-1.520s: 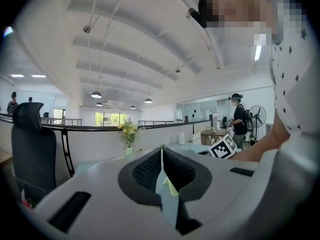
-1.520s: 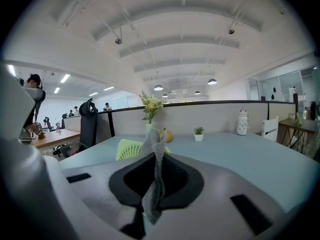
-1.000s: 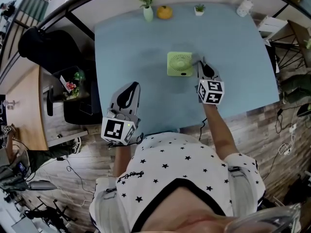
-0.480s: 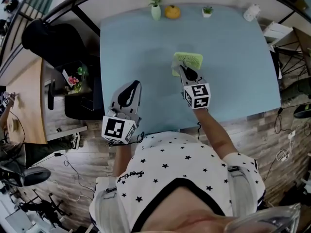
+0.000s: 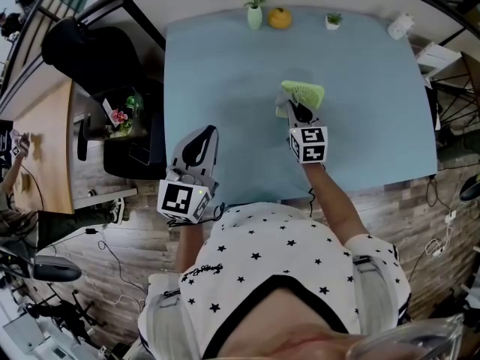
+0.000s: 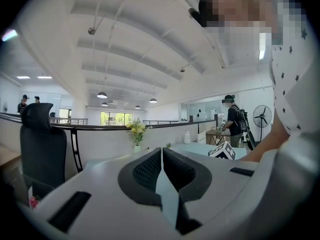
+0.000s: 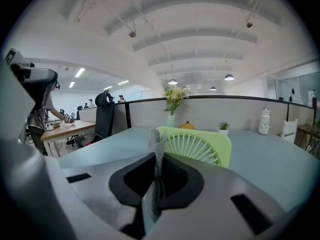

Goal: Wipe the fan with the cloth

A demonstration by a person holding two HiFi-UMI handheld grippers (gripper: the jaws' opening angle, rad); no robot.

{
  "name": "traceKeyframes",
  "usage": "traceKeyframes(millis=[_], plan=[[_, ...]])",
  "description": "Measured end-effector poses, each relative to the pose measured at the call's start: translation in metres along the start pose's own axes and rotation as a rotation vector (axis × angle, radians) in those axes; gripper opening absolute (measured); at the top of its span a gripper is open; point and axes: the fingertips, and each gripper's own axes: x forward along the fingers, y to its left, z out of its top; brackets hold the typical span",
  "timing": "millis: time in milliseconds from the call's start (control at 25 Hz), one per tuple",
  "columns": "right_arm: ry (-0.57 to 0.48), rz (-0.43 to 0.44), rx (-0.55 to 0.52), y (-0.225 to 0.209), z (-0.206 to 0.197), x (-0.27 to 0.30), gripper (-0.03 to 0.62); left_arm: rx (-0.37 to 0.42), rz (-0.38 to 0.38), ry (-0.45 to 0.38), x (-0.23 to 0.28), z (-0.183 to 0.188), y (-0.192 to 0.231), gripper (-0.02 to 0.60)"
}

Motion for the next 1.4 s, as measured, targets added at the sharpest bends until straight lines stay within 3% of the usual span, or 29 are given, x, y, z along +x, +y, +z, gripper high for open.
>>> traceKeyframes(millis=[480, 960, 1200, 1400], plan=[[-0.011, -0.148, 0.064, -0.059, -0.007, -0.034, 0.018, 0.019, -0.094, -0.001, 0.021, 0.003, -0.019, 0.035], [0.006, -0.278, 0.128, -0.107, -0.027, -0.062, 0.018, 0.022, -0.137, 0.000, 0.031, 0.004, -0.030, 0.035], [-0.027, -0.245, 0.126, -0.095, -0.016, -0.063, 0.018, 0.019, -0.133, -0.002, 0.032, 0.003, -0.031, 0.035], [-0.078, -0.124, 0.101, -0.052, 0.007, -0.052, 0.018, 0.018, -0.117, 0.001, 0.031, 0.004, -0.026, 0.035]])
